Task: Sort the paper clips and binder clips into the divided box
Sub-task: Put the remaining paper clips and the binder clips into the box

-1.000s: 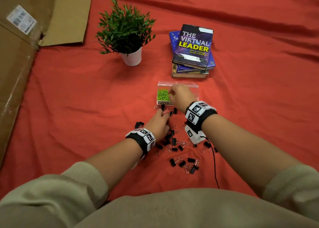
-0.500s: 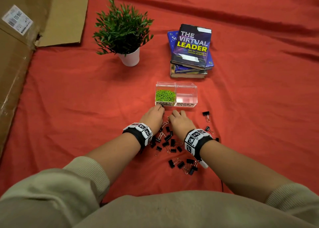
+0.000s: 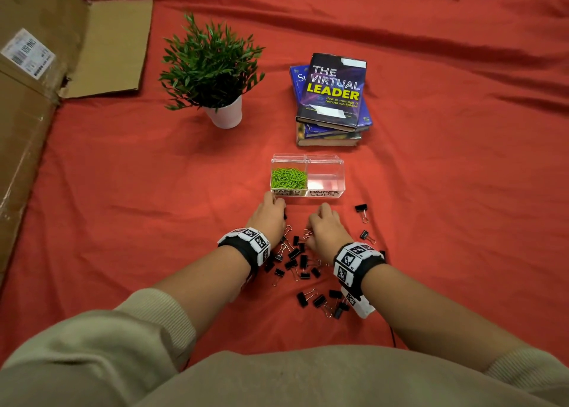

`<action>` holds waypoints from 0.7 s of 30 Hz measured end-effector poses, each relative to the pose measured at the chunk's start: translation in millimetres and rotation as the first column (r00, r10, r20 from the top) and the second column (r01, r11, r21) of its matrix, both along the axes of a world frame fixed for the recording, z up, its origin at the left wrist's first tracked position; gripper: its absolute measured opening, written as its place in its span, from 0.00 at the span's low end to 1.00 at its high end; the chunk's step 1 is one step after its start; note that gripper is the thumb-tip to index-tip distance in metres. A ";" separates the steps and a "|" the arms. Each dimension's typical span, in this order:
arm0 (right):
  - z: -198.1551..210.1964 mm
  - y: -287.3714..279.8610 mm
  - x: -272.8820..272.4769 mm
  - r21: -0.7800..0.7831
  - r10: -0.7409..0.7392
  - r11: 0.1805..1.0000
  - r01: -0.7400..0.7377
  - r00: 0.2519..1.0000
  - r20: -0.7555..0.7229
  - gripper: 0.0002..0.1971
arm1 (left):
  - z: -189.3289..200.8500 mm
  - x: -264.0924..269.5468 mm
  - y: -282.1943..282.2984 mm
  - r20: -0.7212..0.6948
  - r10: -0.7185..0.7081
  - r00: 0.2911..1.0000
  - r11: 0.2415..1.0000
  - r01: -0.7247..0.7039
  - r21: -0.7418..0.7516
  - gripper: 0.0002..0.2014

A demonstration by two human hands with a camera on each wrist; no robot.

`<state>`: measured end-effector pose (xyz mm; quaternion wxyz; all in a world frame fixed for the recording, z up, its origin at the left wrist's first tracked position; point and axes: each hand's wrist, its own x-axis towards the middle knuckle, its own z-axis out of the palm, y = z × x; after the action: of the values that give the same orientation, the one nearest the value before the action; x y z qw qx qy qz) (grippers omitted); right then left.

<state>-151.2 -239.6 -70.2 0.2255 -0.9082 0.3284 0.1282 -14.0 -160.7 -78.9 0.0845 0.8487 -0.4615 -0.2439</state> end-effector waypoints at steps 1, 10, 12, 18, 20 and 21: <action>0.0 -0.5 -0.7 0.001 0.008 1.000 -0.007 1.000 -0.012 0.15 | 1.1 0.1 0.2 0.008 -0.010 1.000 1.000 0.010 -0.001 0.13; -0.3 -4.7 -4.1 0.039 -0.040 0.998 0.043 0.997 -0.060 0.18 | 11.4 -2.9 -1.4 0.001 -0.129 0.992 0.991 0.129 0.043 0.12; -0.5 -4.6 -4.7 0.050 -0.024 0.998 0.027 0.998 -0.064 0.17 | 16.1 -6.8 -7.0 -0.022 -0.179 0.984 0.984 0.179 0.000 0.11; -4.8 -9.2 -15.2 0.063 0.026 0.998 -0.025 1.000 -0.012 0.12 | 45.7 -17.6 -56.1 -0.119 -0.167 0.979 0.958 0.132 -0.254 0.08; -1.9 -15.3 -18.6 0.111 -0.049 0.993 0.047 0.999 0.014 0.05 | 52.3 -15.0 -77.2 -0.153 -0.111 0.982 0.956 0.064 -0.285 0.07; -0.1 -18.9 -20.2 0.158 -0.118 0.981 0.113 0.993 0.025 0.03 | 54.2 -13.0 -86.3 -0.170 -0.086 0.982 0.957 0.034 -0.288 0.06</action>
<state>-171.4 -258.5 -70.3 0.3087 -0.8693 0.3654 0.1245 -27.1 -247.0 -24.7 0.2395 0.7878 -0.5077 -0.2535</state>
